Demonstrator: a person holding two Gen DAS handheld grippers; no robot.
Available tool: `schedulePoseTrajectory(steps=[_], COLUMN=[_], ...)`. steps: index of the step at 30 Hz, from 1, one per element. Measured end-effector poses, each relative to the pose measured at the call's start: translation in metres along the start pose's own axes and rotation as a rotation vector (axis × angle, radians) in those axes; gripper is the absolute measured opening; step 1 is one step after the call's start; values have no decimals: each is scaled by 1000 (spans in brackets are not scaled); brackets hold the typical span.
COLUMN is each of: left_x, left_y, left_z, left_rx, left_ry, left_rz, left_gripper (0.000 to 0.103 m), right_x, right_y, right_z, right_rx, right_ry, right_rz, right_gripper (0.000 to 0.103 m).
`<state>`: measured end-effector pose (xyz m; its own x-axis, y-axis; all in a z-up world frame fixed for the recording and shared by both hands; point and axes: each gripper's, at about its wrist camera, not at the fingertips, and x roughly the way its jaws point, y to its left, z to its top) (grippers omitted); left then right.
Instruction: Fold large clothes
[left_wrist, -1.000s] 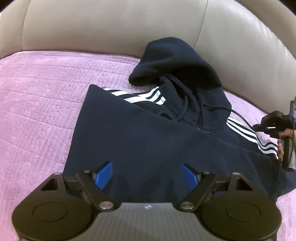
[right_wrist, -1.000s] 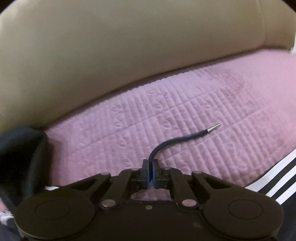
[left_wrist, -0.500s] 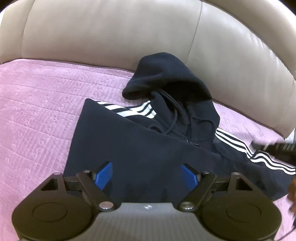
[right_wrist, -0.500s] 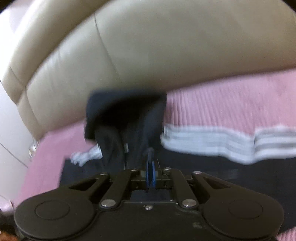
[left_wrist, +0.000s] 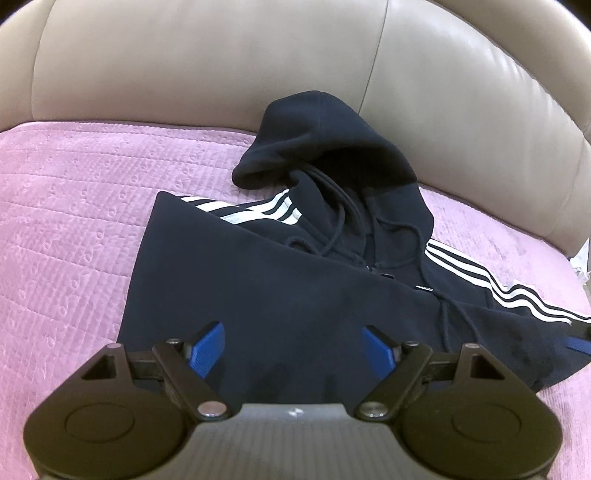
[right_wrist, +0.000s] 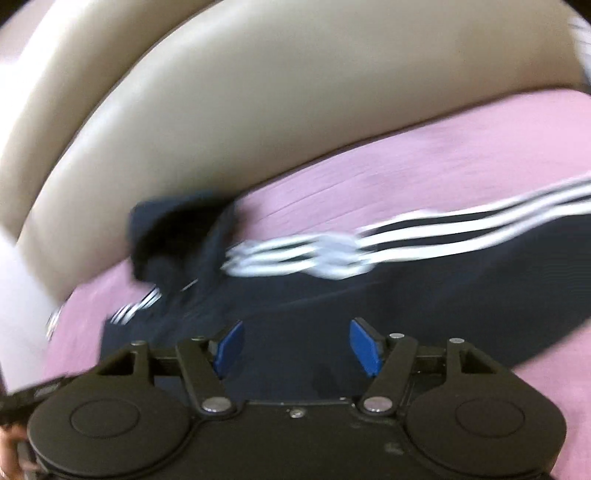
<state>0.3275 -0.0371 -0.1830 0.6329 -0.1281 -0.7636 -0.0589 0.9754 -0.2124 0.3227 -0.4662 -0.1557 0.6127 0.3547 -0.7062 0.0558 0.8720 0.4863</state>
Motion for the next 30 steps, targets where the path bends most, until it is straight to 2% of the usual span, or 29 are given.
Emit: schedulePoseTrajectory(steps=[4, 8, 12, 15, 17, 20, 23, 25, 27, 28, 29, 30], left_x=[5, 8, 11, 10, 11, 13, 15, 16, 15, 15, 14, 13], left_y=[-7, -19, -29, -34, -36, -37, -35, -34, -34, -34, -33, -32], left_z=[-1, -6, -6, -6, -5, -5, -7, -10, -12, -13, -13, -13], left_rx=[17, 27, 40, 66, 76, 70, 43, 39, 42, 44, 43, 39], left_ry=[-3, -17, -8, -11, -9, -2, 20, 27, 30, 31, 30, 27], left_rz=[46, 35, 31, 47, 64, 87, 83, 85, 89, 94, 99, 103], left_gripper=[82, 82, 82, 82, 82, 82, 82, 82, 82, 82, 82, 82], right_x=[-33, -55, -62, -68, -62, -55, -46, -43, -37, -35, -35, -35], right_y=[-98, -196, -257, -288, -307, -326, -337, -342, -345, -344, -341, -337], right_z=[16, 17, 13, 12, 18, 29, 41, 50, 54, 55, 55, 56], right_rx=[136, 333, 439, 530, 590, 614, 588, 554, 536, 527, 513, 486], right_ry=[-105, -216, -317, -419, -434, -469, -488, -500, -498, -502, -503, -498], right_rz=[-121, -252, -361, -324, -286, -279, -316, -368, -441, -464, -472, -496], right_gripper=[76, 77, 77, 77, 75, 73, 66, 51, 24, 21, 13, 12])
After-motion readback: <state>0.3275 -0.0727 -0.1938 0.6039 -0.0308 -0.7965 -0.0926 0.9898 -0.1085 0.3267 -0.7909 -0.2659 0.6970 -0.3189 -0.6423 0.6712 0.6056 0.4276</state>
